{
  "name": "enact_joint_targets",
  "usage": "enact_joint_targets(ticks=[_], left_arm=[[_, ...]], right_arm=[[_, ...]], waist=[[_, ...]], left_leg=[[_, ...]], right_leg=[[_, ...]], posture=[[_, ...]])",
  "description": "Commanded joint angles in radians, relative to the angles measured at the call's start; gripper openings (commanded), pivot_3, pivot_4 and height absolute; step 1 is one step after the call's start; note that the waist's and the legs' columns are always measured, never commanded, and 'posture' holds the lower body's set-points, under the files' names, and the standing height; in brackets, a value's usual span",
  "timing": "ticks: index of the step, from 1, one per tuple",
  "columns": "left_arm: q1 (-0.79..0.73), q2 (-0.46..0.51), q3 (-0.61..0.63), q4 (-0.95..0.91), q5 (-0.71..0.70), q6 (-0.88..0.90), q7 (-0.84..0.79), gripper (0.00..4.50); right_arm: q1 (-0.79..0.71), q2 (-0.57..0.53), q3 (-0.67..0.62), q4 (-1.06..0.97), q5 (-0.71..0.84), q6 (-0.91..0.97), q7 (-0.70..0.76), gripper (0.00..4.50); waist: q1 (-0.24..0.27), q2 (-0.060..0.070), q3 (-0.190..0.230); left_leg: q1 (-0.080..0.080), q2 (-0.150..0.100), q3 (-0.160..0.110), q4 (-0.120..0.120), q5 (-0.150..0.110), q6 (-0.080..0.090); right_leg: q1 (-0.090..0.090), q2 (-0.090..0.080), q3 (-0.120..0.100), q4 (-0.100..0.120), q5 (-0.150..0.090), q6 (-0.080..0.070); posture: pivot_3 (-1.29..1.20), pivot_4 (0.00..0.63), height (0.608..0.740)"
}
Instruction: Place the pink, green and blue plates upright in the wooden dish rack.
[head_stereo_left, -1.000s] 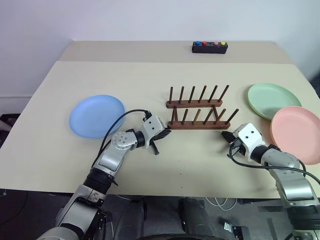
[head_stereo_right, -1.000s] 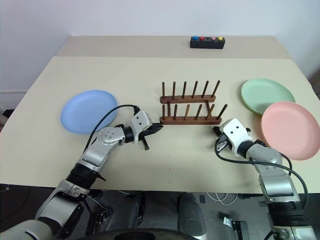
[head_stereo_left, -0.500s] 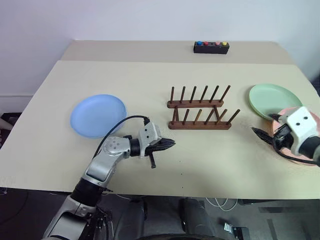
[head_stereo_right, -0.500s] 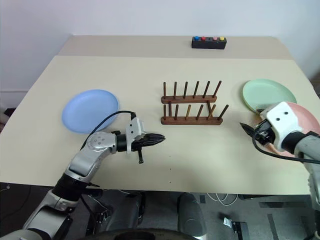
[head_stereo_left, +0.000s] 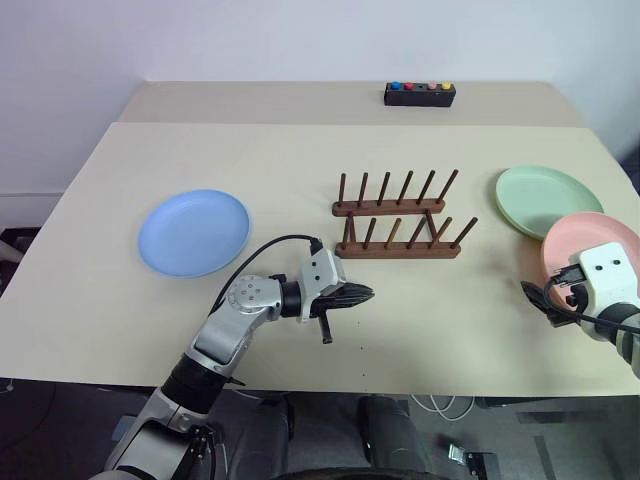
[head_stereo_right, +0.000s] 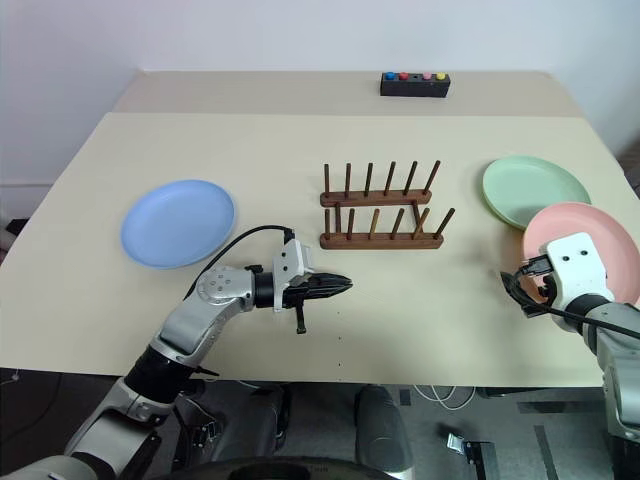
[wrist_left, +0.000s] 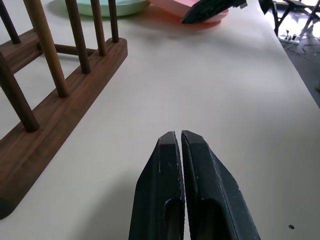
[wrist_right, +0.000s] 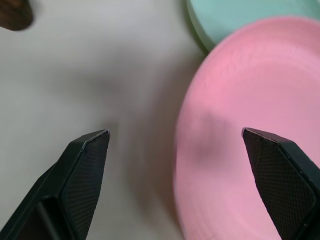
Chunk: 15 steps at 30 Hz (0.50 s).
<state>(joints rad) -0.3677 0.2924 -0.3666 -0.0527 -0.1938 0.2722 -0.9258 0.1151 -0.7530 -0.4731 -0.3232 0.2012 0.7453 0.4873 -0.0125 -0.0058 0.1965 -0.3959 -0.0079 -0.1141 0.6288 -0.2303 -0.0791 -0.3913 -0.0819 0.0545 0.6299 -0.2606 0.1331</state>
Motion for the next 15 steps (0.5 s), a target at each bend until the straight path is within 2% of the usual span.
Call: enact_joint_targets(ticks=[1,7,8,15], left_arm=[[-0.014,-0.011,0.005,-0.021,-0.006,0.002,0.010,0.11],[-0.009,-0.008,0.009,-0.030,-0.008,0.008,0.019,0.11],[-0.008,-0.007,0.010,-0.031,-0.008,0.007,0.020,0.11],[-0.009,-0.006,0.011,-0.029,-0.011,0.001,0.020,0.11]], right_arm=[[-0.016,0.021,0.005,-0.025,0.007,0.019,-0.023,3.50],[-0.029,0.026,0.024,-0.021,-0.009,0.041,-0.052,0.39],[-0.028,0.025,0.028,-0.027,-0.009,0.044,-0.053,0.08],[-0.024,0.008,0.029,-0.052,-0.022,0.051,-0.062,0.08]], waist=[[0.000,0.000,0.000],[0.000,0.000,0.000],[0.000,0.000,0.000],[0.000,0.000,0.000]], left_leg=[[0.000,0.000,0.000,0.000,0.000,0.000],[0.000,0.000,0.000,0.000,0.000,0.000],[0.000,0.000,0.000,0.000,0.000,0.000],[0.000,0.000,0.000,0.000,0.000,0.000]], right_leg=[[0.000,0.000,0.000,0.000,0.000,0.000],[0.000,0.000,0.000,0.000,0.000,0.000],[0.000,0.000,0.000,0.000,0.000,0.000],[0.000,0.000,0.000,0.000,0.000,0.000]], posture=[[0.00,0.150,0.734],[0.00,0.150,0.734],[0.00,0.150,0.734],[0.00,0.150,0.734]])
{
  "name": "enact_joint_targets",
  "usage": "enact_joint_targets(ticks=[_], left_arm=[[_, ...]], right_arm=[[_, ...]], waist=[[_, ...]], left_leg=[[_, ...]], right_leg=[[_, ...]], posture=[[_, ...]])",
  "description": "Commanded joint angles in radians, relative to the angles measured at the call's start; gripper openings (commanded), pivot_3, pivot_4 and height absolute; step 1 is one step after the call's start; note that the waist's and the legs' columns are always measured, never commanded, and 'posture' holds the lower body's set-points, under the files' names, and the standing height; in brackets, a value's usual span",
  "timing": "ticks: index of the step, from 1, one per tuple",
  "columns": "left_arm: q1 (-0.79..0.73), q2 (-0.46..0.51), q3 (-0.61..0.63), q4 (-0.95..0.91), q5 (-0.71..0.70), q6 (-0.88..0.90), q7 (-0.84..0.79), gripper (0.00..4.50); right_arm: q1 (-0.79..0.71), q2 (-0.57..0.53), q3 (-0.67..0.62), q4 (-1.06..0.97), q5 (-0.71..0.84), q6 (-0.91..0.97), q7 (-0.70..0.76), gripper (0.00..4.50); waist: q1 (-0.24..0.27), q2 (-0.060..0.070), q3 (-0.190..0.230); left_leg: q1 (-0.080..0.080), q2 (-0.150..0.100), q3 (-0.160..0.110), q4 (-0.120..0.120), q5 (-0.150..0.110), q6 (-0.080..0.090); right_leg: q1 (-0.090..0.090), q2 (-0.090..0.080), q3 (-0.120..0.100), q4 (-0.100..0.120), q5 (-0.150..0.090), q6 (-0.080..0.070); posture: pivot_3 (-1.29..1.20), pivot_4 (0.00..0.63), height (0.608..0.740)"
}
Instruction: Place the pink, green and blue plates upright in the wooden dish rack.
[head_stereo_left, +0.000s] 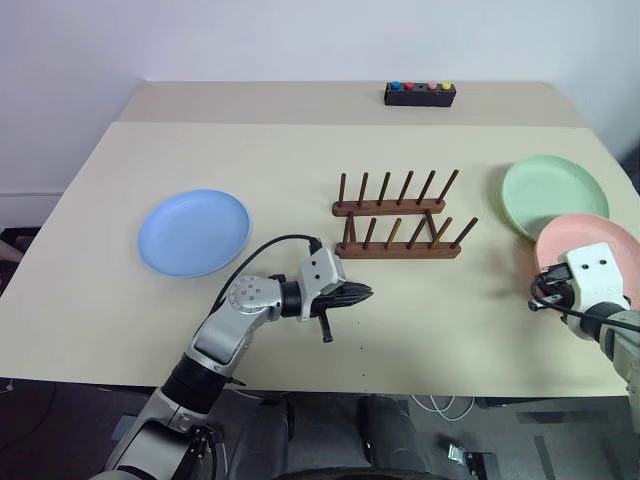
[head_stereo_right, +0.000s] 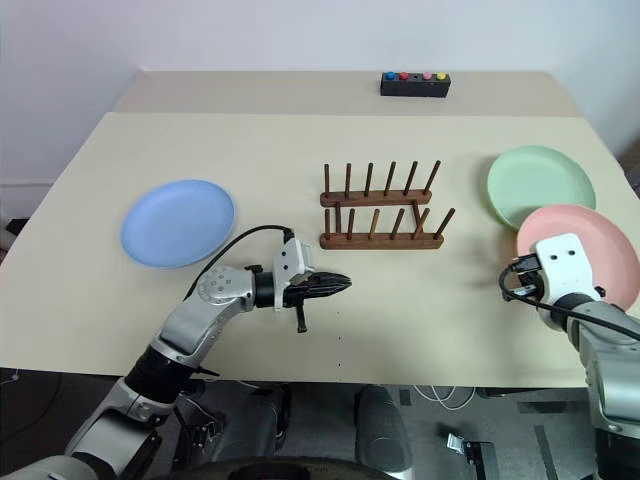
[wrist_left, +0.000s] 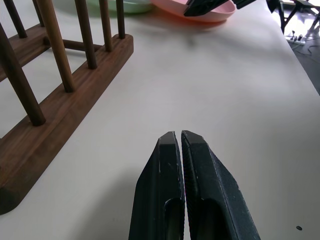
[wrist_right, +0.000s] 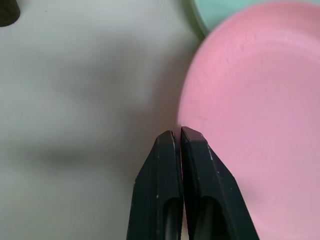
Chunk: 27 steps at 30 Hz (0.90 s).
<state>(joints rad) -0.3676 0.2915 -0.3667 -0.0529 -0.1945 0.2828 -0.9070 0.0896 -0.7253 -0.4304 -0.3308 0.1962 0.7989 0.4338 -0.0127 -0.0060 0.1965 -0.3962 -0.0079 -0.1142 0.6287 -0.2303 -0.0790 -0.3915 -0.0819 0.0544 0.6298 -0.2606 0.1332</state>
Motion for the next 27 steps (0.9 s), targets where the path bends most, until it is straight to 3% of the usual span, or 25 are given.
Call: enact_joint_targets(ticks=[1,7,14,18,27], left_arm=[[-0.010,-0.005,0.012,-0.028,-0.012,-0.011,-0.001,0.11],[-0.024,-0.007,0.017,-0.009,-0.011,-0.028,-0.008,0.11],[-0.029,-0.040,0.076,-0.008,-0.068,-0.069,0.000,0.11],[-0.009,-0.054,0.141,-0.046,-0.100,-0.097,0.033,0.11],[0.022,-0.028,0.165,-0.085,-0.146,-0.039,0.037,0.11]], right_arm=[[0.005,-0.031,-0.012,-0.051,-0.037,-0.017,-0.016,0.08],[-0.003,-0.128,-0.017,-0.098,-0.115,-0.133,0.003,0.08],[-0.188,-0.124,-0.040,-0.087,-0.038,-0.390,0.074,0.08],[-0.359,-0.060,0.004,-0.069,0.096,-0.438,0.126,0.08],[-0.505,0.034,-0.004,-0.098,0.605,-0.204,0.263,0.08]], waist=[[0.000,0.000,0.000],[-0.001,0.000,0.000],[-0.001,0.000,0.001],[-0.004,-0.001,0.001],[-0.001,0.000,0.001]], left_leg=[[0.000,0.000,0.000,0.000,0.000,0.000],[-0.001,0.000,0.000,0.000,0.000,0.000],[-0.001,0.000,0.000,0.000,0.000,0.000],[-0.002,0.000,0.000,0.000,0.000,0.000],[-0.004,0.000,-0.001,0.001,0.000,0.000]], right_leg=[[0.000,0.000,0.000,0.000,0.000,0.000],[-0.001,0.000,0.000,0.000,0.000,0.000],[-0.001,0.000,0.000,0.000,0.000,0.000],[-0.002,0.000,0.000,0.000,0.001,0.001],[-0.003,0.000,-0.001,0.000,0.001,0.001]], posture=[[0.00,0.150,0.734],[0.00,0.150,0.734],[0.00,0.150,0.734],[0.00,0.150,0.734],[0.00,0.150,0.734]])
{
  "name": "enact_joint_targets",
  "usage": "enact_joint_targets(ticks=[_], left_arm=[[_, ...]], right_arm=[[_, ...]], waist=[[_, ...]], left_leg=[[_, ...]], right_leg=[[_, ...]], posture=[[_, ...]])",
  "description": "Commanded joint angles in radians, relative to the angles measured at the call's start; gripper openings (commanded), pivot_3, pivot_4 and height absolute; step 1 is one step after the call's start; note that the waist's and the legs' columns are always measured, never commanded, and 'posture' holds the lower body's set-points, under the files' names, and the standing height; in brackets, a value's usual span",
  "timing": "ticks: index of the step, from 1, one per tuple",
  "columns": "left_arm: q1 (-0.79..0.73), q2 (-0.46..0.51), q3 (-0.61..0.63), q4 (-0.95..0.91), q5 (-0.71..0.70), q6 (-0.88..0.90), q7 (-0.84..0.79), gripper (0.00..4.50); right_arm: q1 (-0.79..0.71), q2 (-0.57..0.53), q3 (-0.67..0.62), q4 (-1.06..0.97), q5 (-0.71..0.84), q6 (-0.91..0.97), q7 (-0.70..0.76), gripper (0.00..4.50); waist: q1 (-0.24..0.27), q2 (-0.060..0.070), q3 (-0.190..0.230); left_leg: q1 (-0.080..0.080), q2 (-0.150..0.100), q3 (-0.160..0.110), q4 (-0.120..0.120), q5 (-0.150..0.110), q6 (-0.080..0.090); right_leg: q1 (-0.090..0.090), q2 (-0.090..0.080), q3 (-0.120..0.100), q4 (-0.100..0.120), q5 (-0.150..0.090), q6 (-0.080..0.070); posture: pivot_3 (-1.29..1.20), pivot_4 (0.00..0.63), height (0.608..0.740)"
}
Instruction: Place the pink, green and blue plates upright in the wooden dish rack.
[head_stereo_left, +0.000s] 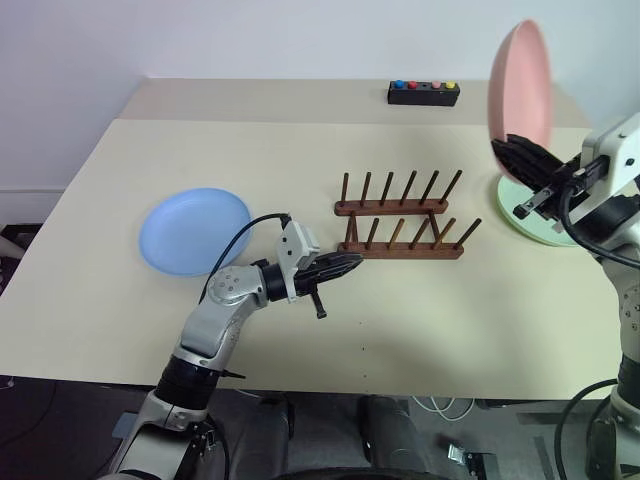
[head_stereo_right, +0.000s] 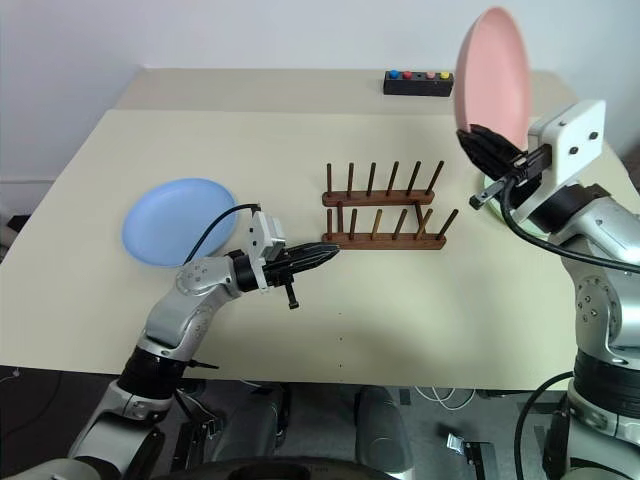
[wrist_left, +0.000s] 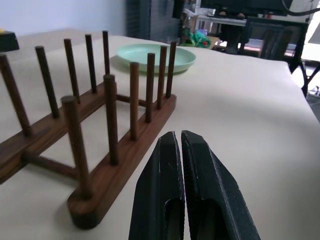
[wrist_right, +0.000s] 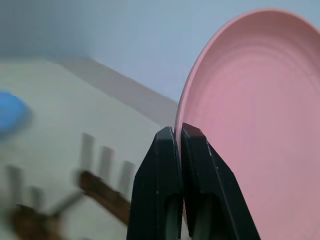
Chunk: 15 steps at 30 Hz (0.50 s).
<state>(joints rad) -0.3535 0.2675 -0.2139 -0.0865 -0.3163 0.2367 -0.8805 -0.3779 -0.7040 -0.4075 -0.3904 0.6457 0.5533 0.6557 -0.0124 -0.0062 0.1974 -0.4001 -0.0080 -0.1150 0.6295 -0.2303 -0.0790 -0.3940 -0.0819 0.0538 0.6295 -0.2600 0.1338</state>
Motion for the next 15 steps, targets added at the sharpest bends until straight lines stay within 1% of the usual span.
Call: enact_joint_targets(ticks=[1,5,9,15], left_arm=[[0.016,-0.005,0.011,-0.063,-0.029,0.012,0.013,0.11],[0.030,-0.008,0.008,-0.083,-0.031,0.026,0.030,0.11],[0.039,-0.005,0.009,-0.094,-0.038,0.035,0.040,0.11],[0.037,0.000,0.010,-0.095,-0.039,0.039,0.042,0.11]], right_arm=[[-0.037,0.023,-0.030,-0.026,0.192,0.058,0.042,0.08],[-0.033,0.042,-0.048,0.030,0.271,0.086,0.030,0.08],[-0.036,0.052,-0.074,0.062,0.381,0.125,0.024,0.08],[-0.007,0.034,-0.082,0.117,0.427,0.165,0.033,0.08]], waist=[[-0.001,0.000,0.000],[0.000,0.000,0.000],[-0.001,0.000,0.000],[-0.001,0.000,0.000]], left_leg=[[0.000,0.000,0.000,0.000,0.000,0.000],[0.000,0.000,0.000,-0.001,0.000,0.000],[0.000,0.000,0.000,0.000,0.000,0.000],[-0.001,0.000,0.000,-0.001,0.000,0.000]], right_leg=[[0.000,0.000,0.000,0.000,0.000,0.000],[0.000,0.000,0.000,0.000,0.000,0.000],[0.000,0.000,0.000,0.000,0.000,0.000],[-0.002,0.000,0.000,0.000,0.000,0.000]], posture=[[0.00,0.150,0.734],[0.00,0.150,0.734],[0.00,0.150,0.734],[0.00,0.150,0.734]])
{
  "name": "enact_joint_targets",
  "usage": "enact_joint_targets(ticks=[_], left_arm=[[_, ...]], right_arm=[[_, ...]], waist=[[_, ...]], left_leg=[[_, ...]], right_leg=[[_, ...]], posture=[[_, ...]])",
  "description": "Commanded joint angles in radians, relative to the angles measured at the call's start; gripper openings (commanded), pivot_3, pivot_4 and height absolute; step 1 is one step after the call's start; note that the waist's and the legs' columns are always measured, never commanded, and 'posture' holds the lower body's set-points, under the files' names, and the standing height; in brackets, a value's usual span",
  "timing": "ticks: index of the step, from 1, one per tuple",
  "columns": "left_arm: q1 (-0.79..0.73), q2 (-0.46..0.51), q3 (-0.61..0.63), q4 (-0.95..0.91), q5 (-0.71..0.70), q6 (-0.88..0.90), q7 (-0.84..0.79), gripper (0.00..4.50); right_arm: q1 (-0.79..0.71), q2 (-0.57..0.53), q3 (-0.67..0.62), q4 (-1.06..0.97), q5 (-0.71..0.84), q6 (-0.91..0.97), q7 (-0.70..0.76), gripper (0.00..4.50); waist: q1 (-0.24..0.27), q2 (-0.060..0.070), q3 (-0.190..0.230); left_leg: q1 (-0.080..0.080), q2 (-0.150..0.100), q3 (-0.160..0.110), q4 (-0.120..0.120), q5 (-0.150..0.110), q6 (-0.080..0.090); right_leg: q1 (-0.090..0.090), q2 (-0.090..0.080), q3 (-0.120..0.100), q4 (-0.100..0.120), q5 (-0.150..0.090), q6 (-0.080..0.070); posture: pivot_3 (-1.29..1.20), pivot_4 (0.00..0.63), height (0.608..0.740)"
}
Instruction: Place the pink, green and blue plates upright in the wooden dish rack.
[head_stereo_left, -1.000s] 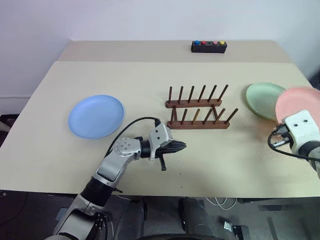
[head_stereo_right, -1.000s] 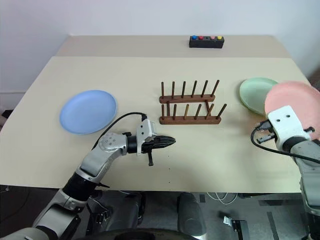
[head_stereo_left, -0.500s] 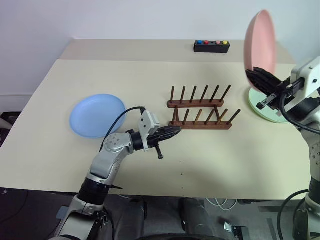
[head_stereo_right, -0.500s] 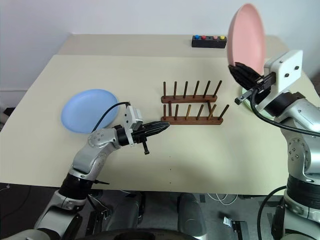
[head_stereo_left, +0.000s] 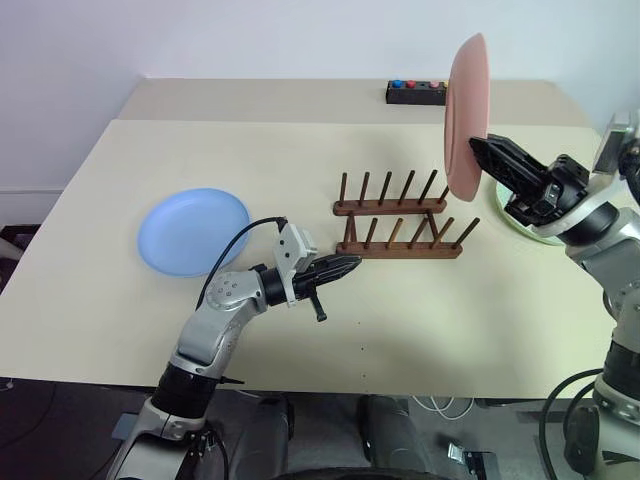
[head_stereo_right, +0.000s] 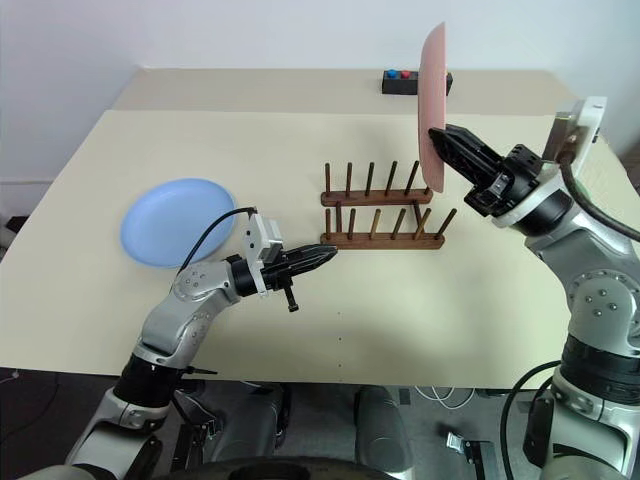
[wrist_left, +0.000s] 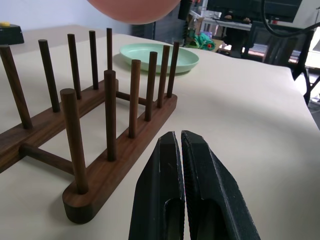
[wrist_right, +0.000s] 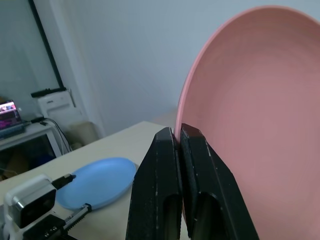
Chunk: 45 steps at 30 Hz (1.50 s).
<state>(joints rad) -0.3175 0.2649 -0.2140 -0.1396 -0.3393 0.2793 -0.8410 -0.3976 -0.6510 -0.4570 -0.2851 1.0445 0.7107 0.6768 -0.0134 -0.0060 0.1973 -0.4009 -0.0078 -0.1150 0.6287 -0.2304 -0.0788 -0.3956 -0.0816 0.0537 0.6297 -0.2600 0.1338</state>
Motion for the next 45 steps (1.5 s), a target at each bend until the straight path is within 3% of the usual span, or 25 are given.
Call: enact_joint_targets(ticks=[1,17,20,27,38,45], left_arm=[[-0.001,0.003,0.010,-0.042,-0.016,-0.003,0.003,0.11],[-0.005,0.009,0.010,-0.047,-0.017,0.009,0.001,0.11],[-0.004,0.011,0.012,-0.049,-0.017,0.011,0.003,0.11],[-0.011,0.011,0.011,-0.043,-0.017,0.010,0.001,0.11],[-0.009,0.011,0.012,-0.043,-0.020,0.011,-0.003,0.11],[-0.003,0.015,0.013,-0.047,-0.020,0.013,-0.001,0.11]], right_arm=[[0.021,-0.022,-0.030,0.015,0.029,0.011,0.018,0.08],[0.014,-0.041,-0.041,0.108,0.091,0.047,0.051,0.08],[0.014,-0.039,-0.044,0.121,0.092,0.043,0.050,0.97],[0.009,-0.037,-0.041,0.130,0.005,-0.031,0.021,4.47],[-0.050,-0.044,-0.143,0.193,-0.057,-0.156,-0.069,4.47],[0.026,-0.166,-0.195,0.306,-0.303,-0.279,-0.141,4.47]], waist=[[0.000,0.000,0.000],[0.000,0.000,0.000],[0.000,0.000,0.000],[0.000,0.000,0.000],[0.000,0.000,0.000],[0.001,0.000,0.000]], left_leg=[[0.000,0.000,0.000,0.000,0.000,0.000],[-0.002,0.000,0.000,0.000,0.000,0.000],[-0.002,0.000,0.000,0.000,0.000,0.000],[-0.002,0.000,0.000,0.000,0.000,0.000],[-0.003,0.000,0.000,0.000,0.000,0.000],[-0.003,0.000,0.000,0.000,0.000,0.000]], right_leg=[[0.000,0.000,0.000,0.000,0.000,0.000],[-0.001,0.000,0.000,0.000,0.000,0.000],[-0.001,0.000,0.000,0.000,0.000,0.000],[-0.002,0.000,0.000,0.000,0.000,0.000],[-0.002,0.000,0.000,0.000,0.000,0.001],[-0.002,0.000,0.000,0.000,0.000,0.000]], posture=[[0.00,0.150,0.734],[0.00,0.150,0.734],[0.00,0.150,0.734],[0.00,0.150,0.734],[0.00,0.150,0.734],[0.00,0.150,0.734]])
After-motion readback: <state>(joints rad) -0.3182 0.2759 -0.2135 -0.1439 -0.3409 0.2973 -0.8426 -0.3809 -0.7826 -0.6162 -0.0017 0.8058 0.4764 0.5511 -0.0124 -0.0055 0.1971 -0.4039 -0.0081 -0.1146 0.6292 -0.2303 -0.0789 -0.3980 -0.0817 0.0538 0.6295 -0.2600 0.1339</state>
